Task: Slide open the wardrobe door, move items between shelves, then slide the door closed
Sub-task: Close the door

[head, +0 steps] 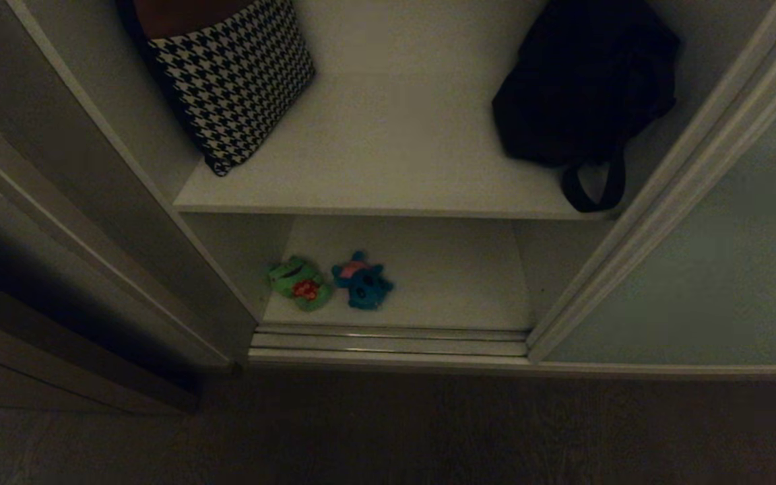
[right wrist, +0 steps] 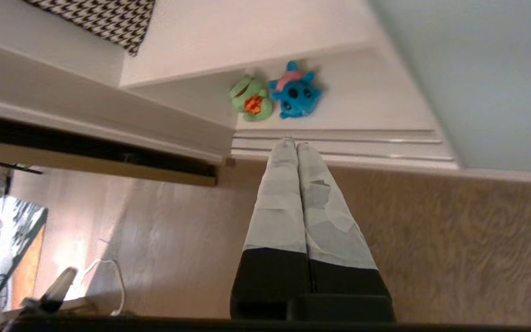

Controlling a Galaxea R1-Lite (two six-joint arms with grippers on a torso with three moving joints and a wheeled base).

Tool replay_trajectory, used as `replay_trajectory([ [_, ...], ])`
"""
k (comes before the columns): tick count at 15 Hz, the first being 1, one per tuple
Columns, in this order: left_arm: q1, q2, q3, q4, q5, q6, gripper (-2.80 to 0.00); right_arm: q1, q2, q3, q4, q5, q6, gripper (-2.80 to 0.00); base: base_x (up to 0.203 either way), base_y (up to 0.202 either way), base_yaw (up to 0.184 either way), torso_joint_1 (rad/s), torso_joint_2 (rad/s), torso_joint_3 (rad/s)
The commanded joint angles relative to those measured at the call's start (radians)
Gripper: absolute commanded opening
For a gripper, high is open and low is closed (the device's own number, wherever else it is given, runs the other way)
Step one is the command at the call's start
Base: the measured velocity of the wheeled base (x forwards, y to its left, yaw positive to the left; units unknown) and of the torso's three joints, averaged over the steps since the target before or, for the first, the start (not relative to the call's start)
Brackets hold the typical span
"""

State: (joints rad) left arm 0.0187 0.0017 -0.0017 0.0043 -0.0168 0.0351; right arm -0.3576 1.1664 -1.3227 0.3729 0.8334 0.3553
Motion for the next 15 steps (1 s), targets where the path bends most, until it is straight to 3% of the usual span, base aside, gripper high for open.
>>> replay_trajectory([
  [1, 0.001, 0.001, 0.000, 0.000, 0.000, 0.000, -2.80, 0.021, 0.057, -0.009, -0.010, -0.016, 0.002, -2.80, 0.000, 0.000, 0.000, 0.000, 0.00, 0.000],
  [5, 0.001, 0.001, 0.000, 0.000, 0.000, 0.000, -2.80, 0.095, 0.142, -0.034, -0.059, -0.163, 0.006, -2.80, 0.000, 0.000, 0.000, 0.000, 0.00, 0.000],
  [15, 0.001, 0.001, 0.000, 0.000, 0.000, 0.000, -2.80, 0.138, 0.252, -0.122, -0.080, -0.246, 0.028, -2.80, 0.000, 0.000, 0.000, 0.000, 0.00, 0.000],
])
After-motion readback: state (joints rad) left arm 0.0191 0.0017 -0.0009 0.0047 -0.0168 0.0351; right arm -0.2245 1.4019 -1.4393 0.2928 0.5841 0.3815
